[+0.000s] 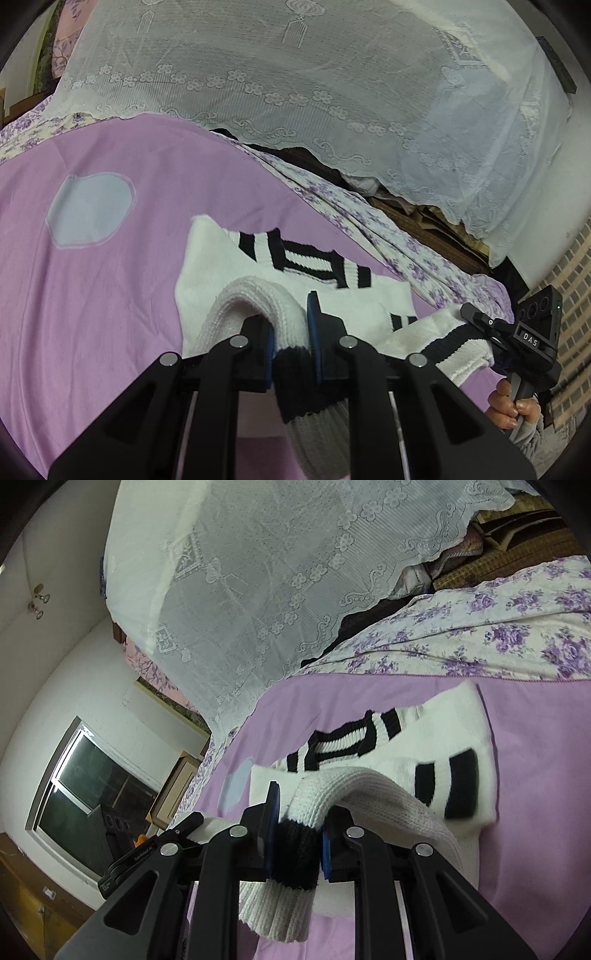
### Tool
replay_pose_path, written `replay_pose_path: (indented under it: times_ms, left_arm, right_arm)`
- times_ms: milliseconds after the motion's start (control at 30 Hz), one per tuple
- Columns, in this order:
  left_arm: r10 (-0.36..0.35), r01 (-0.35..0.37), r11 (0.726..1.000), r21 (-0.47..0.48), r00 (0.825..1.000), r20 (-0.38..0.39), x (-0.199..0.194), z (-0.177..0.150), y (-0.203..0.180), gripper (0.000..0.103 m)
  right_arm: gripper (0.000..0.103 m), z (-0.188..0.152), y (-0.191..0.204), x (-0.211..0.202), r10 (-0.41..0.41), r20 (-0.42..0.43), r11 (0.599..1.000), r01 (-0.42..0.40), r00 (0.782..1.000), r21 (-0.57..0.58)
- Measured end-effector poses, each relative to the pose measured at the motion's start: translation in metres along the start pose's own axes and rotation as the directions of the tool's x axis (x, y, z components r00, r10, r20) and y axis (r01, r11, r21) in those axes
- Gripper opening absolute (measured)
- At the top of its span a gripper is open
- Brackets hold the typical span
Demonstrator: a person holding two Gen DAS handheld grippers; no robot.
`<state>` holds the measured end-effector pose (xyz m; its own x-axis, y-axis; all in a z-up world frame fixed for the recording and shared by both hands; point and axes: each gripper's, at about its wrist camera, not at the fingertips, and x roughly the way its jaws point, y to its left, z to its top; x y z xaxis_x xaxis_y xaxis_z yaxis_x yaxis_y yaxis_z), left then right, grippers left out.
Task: Fold small clothes
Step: 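Lift the hem with both tools and fold it over toward the collar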
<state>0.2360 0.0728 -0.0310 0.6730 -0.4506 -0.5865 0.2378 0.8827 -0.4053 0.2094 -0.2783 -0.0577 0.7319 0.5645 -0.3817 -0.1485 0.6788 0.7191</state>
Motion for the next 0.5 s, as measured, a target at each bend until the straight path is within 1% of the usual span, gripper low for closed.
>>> replay_pose_path:
  times_ms: [300, 500]
  left_arm:
    - [0.029, -0.029, 0.999, -0.02, 1.0, -0.01, 0.038, 0.027, 0.008, 0.014]
    - [0.056, -0.058, 0.997, -0.049, 0.998, -0.036, 0.071, 0.035, 0.02, 0.014]
  right_arm:
    - [0.019, 0.025, -0.018, 0.031, -0.009, 0.009, 0.999, 0.009, 1.0, 0.039]
    - [0.019, 0.035, -0.041, 0.059, -0.035, -0.004, 0.996, 0.036, 0.999, 0.084]
